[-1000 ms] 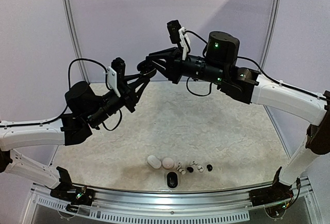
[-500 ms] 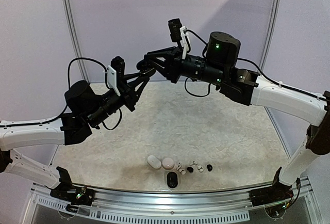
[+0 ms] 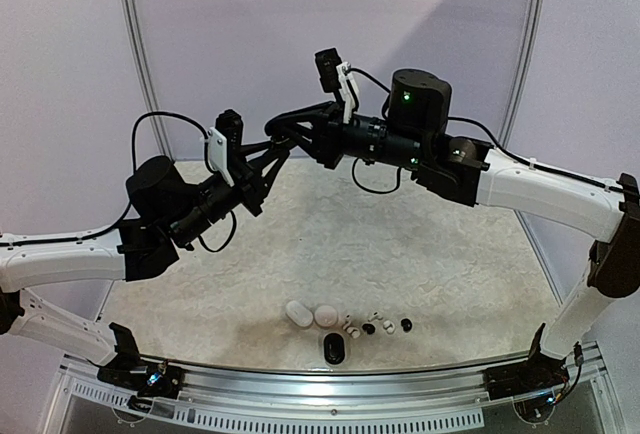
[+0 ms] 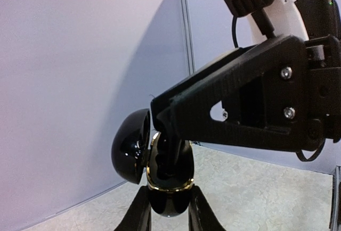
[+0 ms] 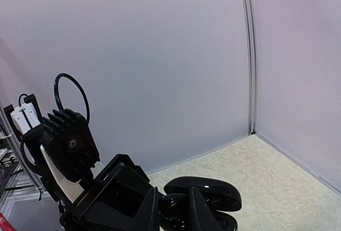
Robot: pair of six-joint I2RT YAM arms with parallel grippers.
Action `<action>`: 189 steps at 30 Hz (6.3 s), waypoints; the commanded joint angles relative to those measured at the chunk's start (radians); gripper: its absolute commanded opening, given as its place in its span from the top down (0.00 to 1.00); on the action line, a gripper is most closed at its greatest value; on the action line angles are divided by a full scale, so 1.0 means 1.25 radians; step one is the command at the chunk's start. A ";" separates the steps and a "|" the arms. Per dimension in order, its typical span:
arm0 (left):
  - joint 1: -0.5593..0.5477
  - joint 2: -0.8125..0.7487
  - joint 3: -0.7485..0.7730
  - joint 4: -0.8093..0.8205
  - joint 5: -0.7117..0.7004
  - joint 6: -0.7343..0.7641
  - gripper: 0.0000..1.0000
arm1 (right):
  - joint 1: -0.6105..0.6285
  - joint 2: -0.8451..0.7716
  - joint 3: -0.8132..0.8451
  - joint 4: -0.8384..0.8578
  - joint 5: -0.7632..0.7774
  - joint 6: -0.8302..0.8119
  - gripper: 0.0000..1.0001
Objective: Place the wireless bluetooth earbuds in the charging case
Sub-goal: Insert the left earbud into the left side groove of the charging case, then close the charging case, then pass from the left arm to the right, then place the charging case with the earbuds at the center of the board.
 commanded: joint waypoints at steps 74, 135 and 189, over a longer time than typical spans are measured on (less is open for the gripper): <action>0.023 -0.015 -0.026 0.040 0.025 0.004 1.00 | 0.010 -0.029 0.053 -0.153 0.038 -0.125 0.58; 0.025 -0.046 -0.014 -0.031 0.359 -0.174 1.00 | -0.069 -0.095 -0.016 -0.383 -0.325 -0.227 0.62; 0.002 -0.008 -0.154 -0.107 0.048 -0.110 0.01 | -0.520 0.507 0.253 -1.173 -0.065 -0.402 0.40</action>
